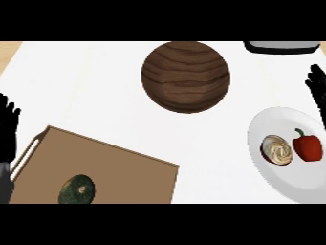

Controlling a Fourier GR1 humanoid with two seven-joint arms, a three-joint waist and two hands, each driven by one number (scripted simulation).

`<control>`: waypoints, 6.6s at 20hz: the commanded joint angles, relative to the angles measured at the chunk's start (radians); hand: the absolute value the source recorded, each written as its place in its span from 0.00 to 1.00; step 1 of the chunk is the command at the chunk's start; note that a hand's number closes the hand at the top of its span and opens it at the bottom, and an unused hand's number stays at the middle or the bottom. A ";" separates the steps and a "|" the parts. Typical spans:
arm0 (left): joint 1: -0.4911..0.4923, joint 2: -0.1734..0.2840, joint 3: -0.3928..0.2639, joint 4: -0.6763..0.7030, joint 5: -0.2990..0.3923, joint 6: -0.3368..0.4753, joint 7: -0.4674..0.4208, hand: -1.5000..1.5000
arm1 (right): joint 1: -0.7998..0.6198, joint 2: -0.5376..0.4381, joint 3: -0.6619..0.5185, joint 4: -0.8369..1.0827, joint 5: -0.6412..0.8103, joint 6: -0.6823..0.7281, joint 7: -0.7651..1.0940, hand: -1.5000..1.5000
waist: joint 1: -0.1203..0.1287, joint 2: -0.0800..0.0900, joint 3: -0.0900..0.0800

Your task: Pick the bell pepper from the plate and place it in the bowl

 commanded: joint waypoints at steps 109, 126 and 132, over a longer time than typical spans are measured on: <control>-0.110 -0.166 0.154 -0.220 -0.275 -0.351 -0.034 0.50 | -0.041 -0.018 -0.094 0.335 1.172 0.311 -0.444 1.00 | -0.002 0.024 -0.001; -0.153 -0.178 0.125 -0.200 -0.272 -0.392 -0.045 0.50 | -0.475 -0.325 -0.255 0.917 1.224 0.159 -0.646 1.00 | 0.079 0.055 0.006; -0.160 -0.142 0.164 -0.155 -0.255 -0.417 -0.061 0.50 | -0.645 -0.374 -0.297 0.998 1.173 0.241 -0.786 1.00 | 0.061 0.046 0.002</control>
